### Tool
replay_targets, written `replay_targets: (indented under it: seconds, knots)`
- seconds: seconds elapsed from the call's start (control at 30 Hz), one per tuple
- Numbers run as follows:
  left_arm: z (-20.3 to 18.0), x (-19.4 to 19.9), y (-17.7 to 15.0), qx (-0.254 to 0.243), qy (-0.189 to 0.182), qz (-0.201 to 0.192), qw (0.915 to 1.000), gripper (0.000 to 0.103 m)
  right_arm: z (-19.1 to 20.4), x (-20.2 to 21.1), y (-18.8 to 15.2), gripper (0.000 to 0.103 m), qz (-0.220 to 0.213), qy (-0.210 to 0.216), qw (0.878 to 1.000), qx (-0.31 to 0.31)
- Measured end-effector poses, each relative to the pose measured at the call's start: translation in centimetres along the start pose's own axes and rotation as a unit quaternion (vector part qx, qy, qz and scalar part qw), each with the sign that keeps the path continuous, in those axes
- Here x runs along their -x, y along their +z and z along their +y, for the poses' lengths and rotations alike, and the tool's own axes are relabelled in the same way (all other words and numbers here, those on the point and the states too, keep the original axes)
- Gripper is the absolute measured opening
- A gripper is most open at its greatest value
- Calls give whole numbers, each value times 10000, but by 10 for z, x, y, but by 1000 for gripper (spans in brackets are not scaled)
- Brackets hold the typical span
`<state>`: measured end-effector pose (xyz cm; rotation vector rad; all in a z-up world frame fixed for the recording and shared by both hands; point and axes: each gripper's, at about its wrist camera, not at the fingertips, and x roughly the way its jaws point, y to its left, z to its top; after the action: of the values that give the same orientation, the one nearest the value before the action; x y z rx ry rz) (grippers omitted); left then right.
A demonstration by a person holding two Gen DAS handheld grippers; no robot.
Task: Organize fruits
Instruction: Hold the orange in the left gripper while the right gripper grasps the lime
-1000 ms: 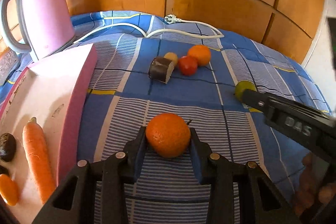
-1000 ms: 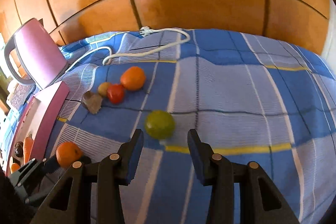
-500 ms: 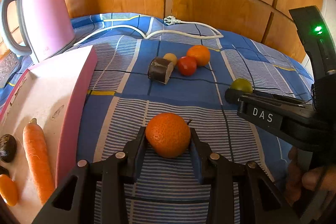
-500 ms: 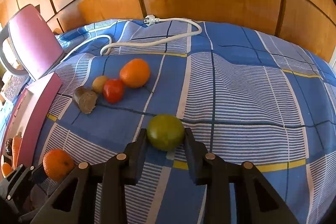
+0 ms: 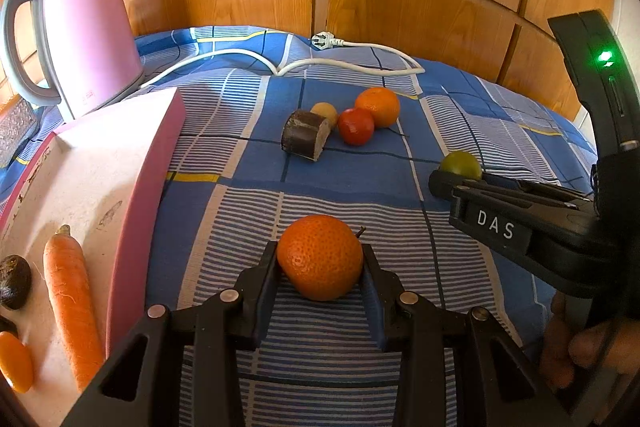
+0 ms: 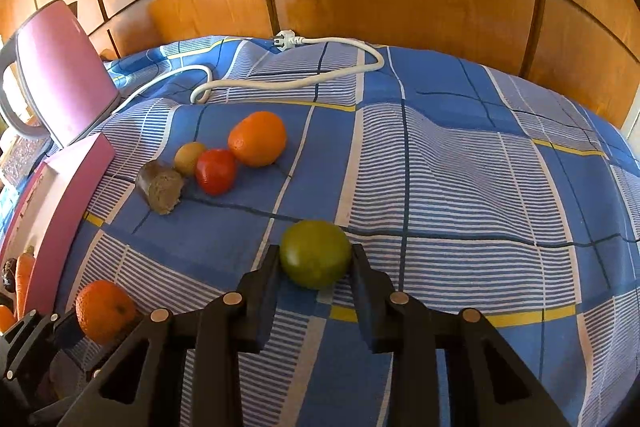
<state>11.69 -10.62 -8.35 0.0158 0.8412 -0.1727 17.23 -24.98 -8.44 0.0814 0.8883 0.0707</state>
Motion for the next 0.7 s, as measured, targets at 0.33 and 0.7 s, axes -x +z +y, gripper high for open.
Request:
replay_targets:
  seconds: [0.33,0.7]
  knots:
    - [0,10,-6,-46,-16,13,10000,37,8,20,-19,34,129,49,9999,79]
    - [0,27,-23,-231,-2,-33,9997,37,21,48,-56,34,-8,0,9999,173]
